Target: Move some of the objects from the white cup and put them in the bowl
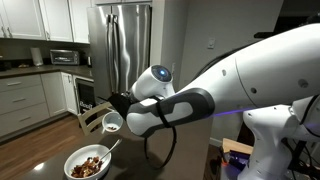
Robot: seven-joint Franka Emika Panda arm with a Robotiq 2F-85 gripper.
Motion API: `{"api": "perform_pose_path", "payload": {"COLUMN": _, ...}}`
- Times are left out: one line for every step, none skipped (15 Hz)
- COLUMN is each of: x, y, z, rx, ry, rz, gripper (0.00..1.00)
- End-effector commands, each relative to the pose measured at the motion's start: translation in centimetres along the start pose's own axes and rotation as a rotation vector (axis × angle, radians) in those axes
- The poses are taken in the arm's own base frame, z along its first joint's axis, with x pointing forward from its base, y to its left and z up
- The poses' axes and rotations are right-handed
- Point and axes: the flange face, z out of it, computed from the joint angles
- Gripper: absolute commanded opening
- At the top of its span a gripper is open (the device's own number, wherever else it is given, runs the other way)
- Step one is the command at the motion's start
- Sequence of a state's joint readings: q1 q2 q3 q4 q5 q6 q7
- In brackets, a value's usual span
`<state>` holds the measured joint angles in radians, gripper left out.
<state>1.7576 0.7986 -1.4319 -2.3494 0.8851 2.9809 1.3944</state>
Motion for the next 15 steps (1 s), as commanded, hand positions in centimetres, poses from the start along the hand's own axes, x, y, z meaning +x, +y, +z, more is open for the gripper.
{"api": "perform_pose_path", "payload": {"x": 2.4, "y": -1.2, "z": 0.2, "rx": -0.086, "ry": -0.057, "rz": 0.158, "gripper": 0.06}}
{"api": "perform_pose_path", "payload": {"x": 3.0, "y": -1.2, "z": 0.3, "rx": -0.105, "ry": -0.061, "rz": 0.197, "gripper": 0.06}}
{"api": "perform_pose_path", "payload": {"x": 3.5, "y": -1.3, "z": 0.4, "rx": -0.121, "ry": -0.065, "rz": 0.231, "gripper": 0.06}}
{"api": "perform_pose_path", "payload": {"x": 4.1, "y": -1.3, "z": 0.4, "rx": -0.136, "ry": -0.068, "rz": 0.269, "gripper": 0.06}}
{"api": "perform_pose_path", "payload": {"x": 4.8, "y": -1.3, "z": 0.5, "rx": -0.149, "ry": -0.071, "rz": 0.308, "gripper": 0.06}}
{"api": "perform_pose_path", "payload": {"x": 5.2, "y": -1.4, "z": 0.5, "rx": -0.159, "ry": -0.075, "rz": 0.342, "gripper": 0.06}}
{"api": "perform_pose_path", "payload": {"x": 5.8, "y": -1.4, "z": 0.5, "rx": -0.169, "ry": -0.079, "rz": 0.376, "gripper": 0.06}}
{"api": "perform_pose_path", "payload": {"x": 6.3, "y": -1.4, "z": 0.6, "rx": -0.178, "ry": -0.082, "rz": 0.409, "gripper": 0.06}}
{"api": "perform_pose_path", "payload": {"x": 6.8, "y": -1.3, "z": 0.6, "rx": -0.187, "ry": -0.084, "rz": 0.438, "gripper": 0.06}}
{"api": "perform_pose_path", "payload": {"x": 7.4, "y": -1.1, "z": 0.8, "rx": -0.196, "ry": -0.086, "rz": 0.471, "gripper": 0.06}}
{"api": "perform_pose_path", "payload": {"x": 8.1, "y": -0.8, "z": 0.9, "rx": -0.206, "ry": -0.087, "rz": 0.505, "gripper": 0.06}}
{"api": "perform_pose_path", "payload": {"x": 8.8, "y": -0.5, "z": 1.1, "rx": -0.218, "ry": -0.088, "rz": 0.541, "gripper": 0.06}}
{"api": "perform_pose_path", "payload": {"x": 9.4, "y": 0.0, "z": 1.3, "rx": -0.229, "ry": -0.086, "rz": 0.577, "gripper": 0.06}}
{"api": "perform_pose_path", "payload": {"x": 10.0, "y": 0.5, "z": 1.5, "rx": -0.242, "ry": -0.086, "rz": 0.607, "gripper": 0.06}}
{"api": "perform_pose_path", "payload": {"x": 10.4, "y": 1.0, "z": 1.7, "rx": -0.255, "ry": -0.086, "rz": 0.639, "gripper": 0.06}}
